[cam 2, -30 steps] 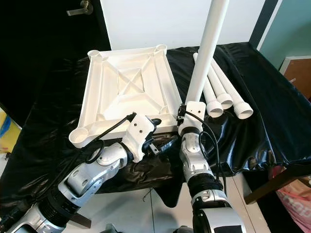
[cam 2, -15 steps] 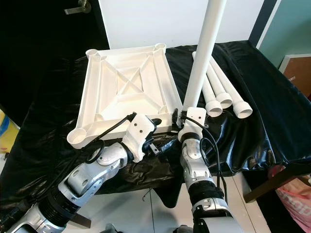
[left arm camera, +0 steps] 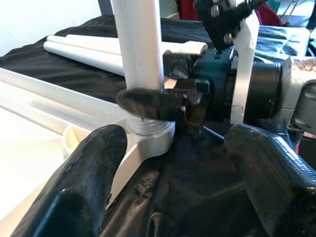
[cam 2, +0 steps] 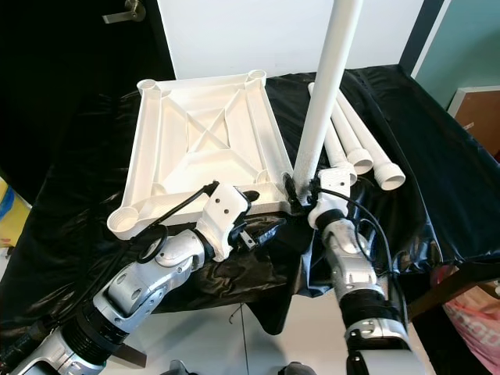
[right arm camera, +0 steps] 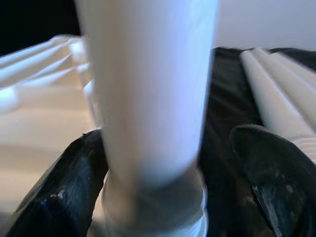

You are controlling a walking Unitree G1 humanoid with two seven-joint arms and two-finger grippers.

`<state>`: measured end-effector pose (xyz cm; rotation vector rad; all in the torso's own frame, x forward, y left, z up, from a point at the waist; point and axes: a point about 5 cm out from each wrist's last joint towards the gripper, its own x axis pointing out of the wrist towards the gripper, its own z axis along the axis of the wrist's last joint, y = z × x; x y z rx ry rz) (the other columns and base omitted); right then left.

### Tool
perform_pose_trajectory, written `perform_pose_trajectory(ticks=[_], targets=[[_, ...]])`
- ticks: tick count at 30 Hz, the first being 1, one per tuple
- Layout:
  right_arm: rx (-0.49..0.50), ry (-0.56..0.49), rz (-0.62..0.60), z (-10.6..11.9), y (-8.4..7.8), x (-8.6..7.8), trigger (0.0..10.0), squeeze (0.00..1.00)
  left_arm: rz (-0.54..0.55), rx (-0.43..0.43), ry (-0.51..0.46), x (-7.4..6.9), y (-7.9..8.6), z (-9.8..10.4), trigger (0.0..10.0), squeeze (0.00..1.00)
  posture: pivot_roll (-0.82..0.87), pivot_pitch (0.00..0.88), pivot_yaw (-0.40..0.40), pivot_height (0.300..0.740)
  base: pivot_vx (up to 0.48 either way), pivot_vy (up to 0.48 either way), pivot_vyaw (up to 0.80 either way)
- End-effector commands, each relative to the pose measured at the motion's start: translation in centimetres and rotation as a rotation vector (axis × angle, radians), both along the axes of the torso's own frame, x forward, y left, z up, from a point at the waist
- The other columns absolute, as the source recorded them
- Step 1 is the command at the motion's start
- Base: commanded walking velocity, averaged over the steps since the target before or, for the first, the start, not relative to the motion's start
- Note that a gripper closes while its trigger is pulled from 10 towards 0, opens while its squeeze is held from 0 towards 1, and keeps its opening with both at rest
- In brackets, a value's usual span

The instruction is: Building children table

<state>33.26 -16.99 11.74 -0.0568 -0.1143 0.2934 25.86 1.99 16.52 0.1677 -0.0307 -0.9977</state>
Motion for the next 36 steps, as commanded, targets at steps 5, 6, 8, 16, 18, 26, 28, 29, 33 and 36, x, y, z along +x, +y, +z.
perform_pose_trajectory(ticks=[5,6,8,16,18,26,28,29,33,36], targets=[[-0.090,0.002,0.144,0.5,0.3,0.6,10.0,0.00,-0.193,0.028,0.020,-0.8,-0.5,0.1,10.0,0.00,-0.09,0.049,0.030,0.740,0.000,0.000,0.00],[-0.090,0.002,0.144,0.5,0.3,0.6,10.0,0.00,-0.193,0.028,0.020,-0.8,-0.5,0.1,10.0,0.00,-0.09,0.049,0.030,0.740,0.000,0.000,0.00],[-0.132,0.008,0.202,1.0,0.3,1.2,10.0,0.00,-0.196,0.033,0.018,-0.7,-0.4,0.1,10.0,0.00,-0.09,0.044,0.030,0.740,0.000,0.000,0.00],[-0.217,0.021,0.255,1.7,-0.1,2.2,7.1,0.00,-0.184,0.035,0.014,-0.7,-0.4,0.1,10.0,0.00,-0.07,0.043,0.018,0.740,0.000,0.000,0.00],[-0.221,0.024,0.259,1.6,-0.2,2.2,4.4,0.00,-0.182,0.034,0.014,-0.7,-0.4,0.1,10.0,0.00,-0.07,0.042,0.015,0.740,0.000,0.000,0.00],[-0.229,0.062,0.264,0.9,-0.9,2.2,0.0,0.00,-0.176,0.034,0.016,-0.8,-0.2,0.1,10.0,0.00,-0.06,0.043,0.014,0.740,0.000,0.000,0.00],[-0.226,0.072,0.257,0.5,-1.0,2.1,0.0,0.00,-0.177,0.034,0.017,-0.8,-0.2,0.1,10.0,0.00,-0.07,0.045,0.020,0.740,0.000,0.000,0.00],[-0.212,0.082,0.247,0.2,-1.0,2.0,10.0,0.00,-0.179,0.035,0.019,-0.8,-0.2,0.1,10.0,0.00,-0.07,0.046,0.022,0.740,0.000,0.000,0.00],[-0.201,0.089,0.241,0.0,-1.0,1.9,10.0,0.00,-0.182,0.036,0.019,-0.8,-0.2,0.1,10.0,0.00,-0.07,0.048,0.024,0.740,0.000,0.000,0.00],[-0.181,0.098,0.230,-0.4,-1.0,1.7,10.0,0.00,-0.184,0.036,0.020,-0.8,-0.2,0.1,10.0,0.00,-0.07,0.048,0.024,0.740,0.000,0.000,0.00]])
